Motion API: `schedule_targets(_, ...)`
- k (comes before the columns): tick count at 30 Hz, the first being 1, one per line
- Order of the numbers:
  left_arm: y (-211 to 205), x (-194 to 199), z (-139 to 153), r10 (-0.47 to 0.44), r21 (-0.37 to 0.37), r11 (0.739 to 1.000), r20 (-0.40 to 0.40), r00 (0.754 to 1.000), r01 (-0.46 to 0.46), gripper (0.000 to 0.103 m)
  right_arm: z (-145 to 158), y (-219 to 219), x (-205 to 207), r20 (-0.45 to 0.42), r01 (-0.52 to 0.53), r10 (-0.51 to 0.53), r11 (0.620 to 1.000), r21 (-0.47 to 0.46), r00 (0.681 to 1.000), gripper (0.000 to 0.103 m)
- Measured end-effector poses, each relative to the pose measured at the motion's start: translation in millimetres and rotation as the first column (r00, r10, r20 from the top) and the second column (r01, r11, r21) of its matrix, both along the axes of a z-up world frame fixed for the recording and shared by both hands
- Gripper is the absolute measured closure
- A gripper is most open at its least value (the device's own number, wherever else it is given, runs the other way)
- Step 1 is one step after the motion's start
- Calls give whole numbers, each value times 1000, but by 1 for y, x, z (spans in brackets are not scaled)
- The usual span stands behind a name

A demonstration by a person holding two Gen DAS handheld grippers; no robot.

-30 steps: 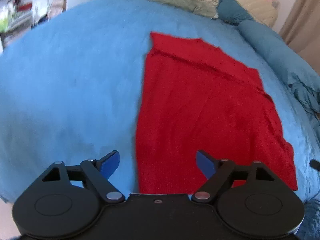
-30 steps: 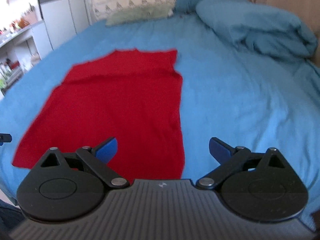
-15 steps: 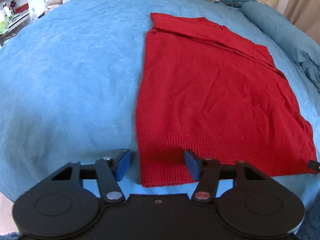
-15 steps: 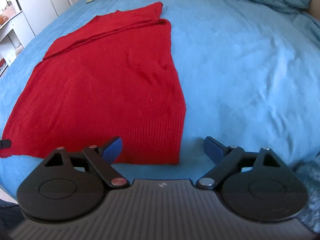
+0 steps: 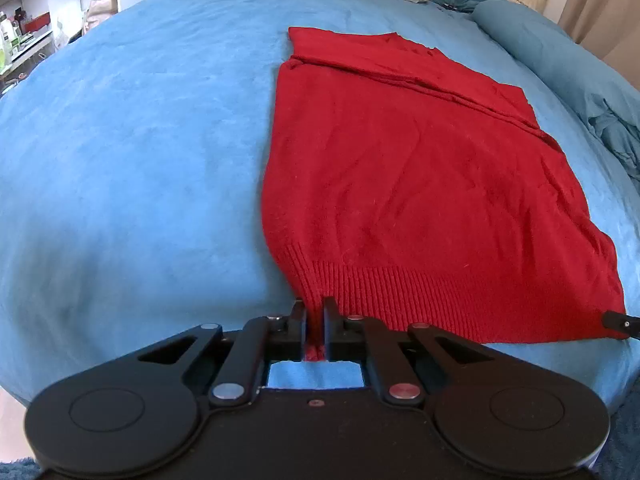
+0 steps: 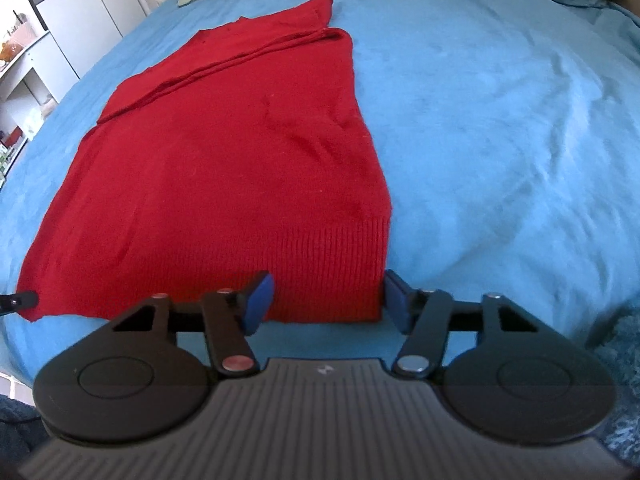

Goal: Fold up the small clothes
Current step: 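Grasp the sweater hem with the left tool while the right tool grasps it too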

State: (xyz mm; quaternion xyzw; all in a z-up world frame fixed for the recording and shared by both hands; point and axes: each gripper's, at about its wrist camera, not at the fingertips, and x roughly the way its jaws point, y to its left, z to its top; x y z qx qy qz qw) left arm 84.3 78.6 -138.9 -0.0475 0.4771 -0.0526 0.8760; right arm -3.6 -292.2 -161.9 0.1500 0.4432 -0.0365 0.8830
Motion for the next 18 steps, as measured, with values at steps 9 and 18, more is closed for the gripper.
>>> schedule_targets(9,7,-3,25,69,-68,995,30,997,-66,98,12,-9,4,9,3,-3,998,70,1000,81)
schedule_targets(18,11,7,97,132,-170,980,186,974,-100,99,70,-27,13,118,10,-27,990,143,993,82)
